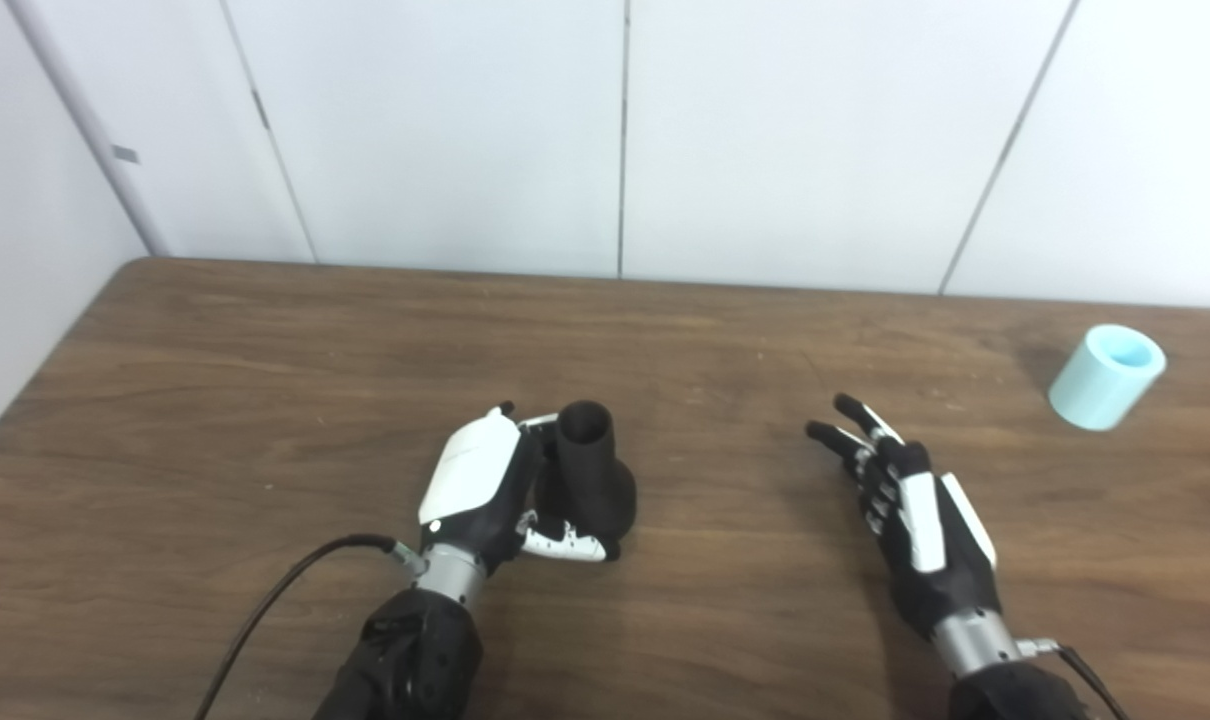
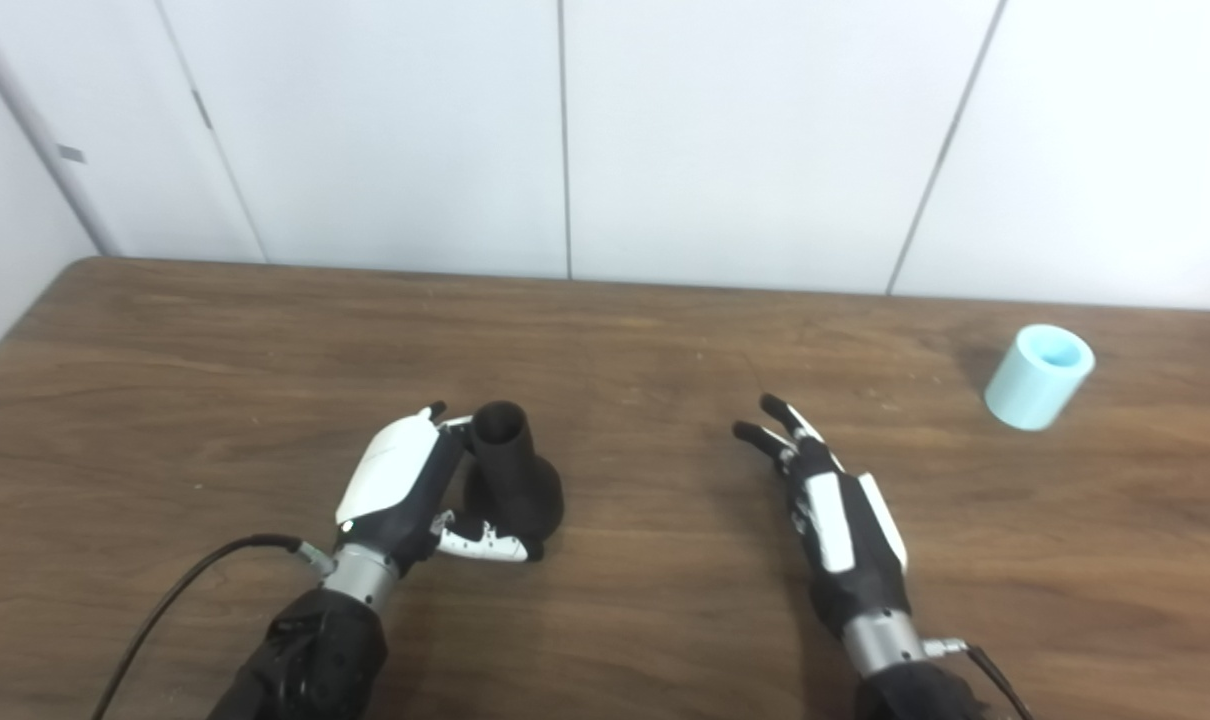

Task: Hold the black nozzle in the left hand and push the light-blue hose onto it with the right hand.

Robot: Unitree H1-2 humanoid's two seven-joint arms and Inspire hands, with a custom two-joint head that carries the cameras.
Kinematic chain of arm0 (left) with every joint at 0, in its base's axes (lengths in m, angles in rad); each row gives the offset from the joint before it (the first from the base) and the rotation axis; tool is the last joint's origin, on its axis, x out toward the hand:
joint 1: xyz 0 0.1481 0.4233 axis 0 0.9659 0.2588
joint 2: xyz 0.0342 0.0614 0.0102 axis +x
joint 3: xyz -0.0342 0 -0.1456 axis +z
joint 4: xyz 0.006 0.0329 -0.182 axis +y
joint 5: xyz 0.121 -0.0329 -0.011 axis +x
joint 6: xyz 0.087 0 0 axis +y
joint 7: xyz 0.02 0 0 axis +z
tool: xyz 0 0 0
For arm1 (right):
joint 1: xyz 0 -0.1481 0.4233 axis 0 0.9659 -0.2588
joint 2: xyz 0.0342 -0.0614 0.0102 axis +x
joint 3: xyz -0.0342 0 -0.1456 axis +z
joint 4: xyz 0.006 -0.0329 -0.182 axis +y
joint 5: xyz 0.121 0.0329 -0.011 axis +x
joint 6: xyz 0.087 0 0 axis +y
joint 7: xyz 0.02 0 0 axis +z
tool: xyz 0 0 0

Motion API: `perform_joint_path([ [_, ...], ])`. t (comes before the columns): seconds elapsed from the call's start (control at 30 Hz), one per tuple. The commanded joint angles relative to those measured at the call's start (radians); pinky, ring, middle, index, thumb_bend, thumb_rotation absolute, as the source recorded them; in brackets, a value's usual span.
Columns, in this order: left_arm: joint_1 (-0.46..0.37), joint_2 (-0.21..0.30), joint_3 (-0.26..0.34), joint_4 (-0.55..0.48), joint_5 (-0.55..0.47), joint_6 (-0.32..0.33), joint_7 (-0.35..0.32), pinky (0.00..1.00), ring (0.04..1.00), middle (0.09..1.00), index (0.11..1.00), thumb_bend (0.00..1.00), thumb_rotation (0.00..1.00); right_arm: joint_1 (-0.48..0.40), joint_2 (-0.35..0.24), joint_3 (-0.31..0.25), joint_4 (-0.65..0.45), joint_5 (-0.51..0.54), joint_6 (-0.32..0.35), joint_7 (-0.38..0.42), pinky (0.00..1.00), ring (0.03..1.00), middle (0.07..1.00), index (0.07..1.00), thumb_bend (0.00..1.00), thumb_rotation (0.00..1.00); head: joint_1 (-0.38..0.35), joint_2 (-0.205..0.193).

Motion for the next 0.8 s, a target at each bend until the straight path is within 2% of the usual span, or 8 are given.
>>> perform_joint_path([
  [0.0,0.030,-0.011,-0.034,-0.010,0.005,0.013,-0.066,1.00,0.683,0.525,0.467,0.52,0.00,-0.015,0.013,0.006,-0.041,-0.003,0.003,-0.008,1.00,0.941,0.819,0.925,0.66,0.98,0.000,0.001],
  [0.17,0.054,-0.015,-0.076,-0.044,0.039,0.028,-0.106,1.00,0.701,0.512,0.472,0.52,0.00,-0.006,0.022,0.014,-0.069,-0.012,0.026,-0.021,1.00,0.942,0.819,0.928,0.66,0.98,-0.014,0.009],
  [0.33,0.087,-0.017,-0.109,-0.060,0.050,0.016,-0.126,1.00,0.707,0.519,0.465,0.52,0.00,0.008,0.026,0.011,-0.071,-0.015,0.019,-0.029,1.00,0.936,0.818,0.928,0.66,0.98,-0.023,0.016],
  [0.77,0.086,-0.023,-0.137,-0.032,0.042,0.043,-0.184,1.00,0.722,0.522,0.464,0.52,0.00,0.005,0.029,0.010,-0.083,-0.014,0.031,-0.038,1.00,0.927,0.819,0.920,0.66,0.98,-0.026,0.025],
])
